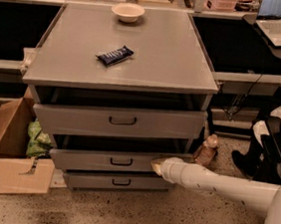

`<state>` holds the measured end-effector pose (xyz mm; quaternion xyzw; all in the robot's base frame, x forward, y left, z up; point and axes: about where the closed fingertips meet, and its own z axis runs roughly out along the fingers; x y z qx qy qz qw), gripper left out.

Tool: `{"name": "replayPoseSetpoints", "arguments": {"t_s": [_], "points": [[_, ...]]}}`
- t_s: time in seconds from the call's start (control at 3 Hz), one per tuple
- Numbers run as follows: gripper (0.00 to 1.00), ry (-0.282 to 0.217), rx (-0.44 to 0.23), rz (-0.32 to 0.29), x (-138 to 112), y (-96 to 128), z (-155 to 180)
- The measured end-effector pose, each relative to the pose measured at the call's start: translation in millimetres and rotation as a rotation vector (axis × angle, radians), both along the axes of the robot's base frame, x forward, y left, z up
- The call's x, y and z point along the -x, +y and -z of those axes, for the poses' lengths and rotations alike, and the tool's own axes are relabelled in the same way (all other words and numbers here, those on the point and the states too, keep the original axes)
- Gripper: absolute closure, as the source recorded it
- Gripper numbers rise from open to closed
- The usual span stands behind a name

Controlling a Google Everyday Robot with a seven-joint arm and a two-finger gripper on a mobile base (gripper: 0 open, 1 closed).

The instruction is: Close middle drawer

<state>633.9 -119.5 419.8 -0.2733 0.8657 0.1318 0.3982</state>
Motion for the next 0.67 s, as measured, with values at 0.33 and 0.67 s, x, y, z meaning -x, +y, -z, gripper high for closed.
{"name": "replayPoseSetpoints", "arguments": {"t_s": [0.33, 0.67], "points": [[1.0, -0.006, 0.0, 0.003, -1.8, -0.3, -2.1], [1.0, -0.01, 0.0, 0.005, -2.2, -0.3, -3.4]]}}
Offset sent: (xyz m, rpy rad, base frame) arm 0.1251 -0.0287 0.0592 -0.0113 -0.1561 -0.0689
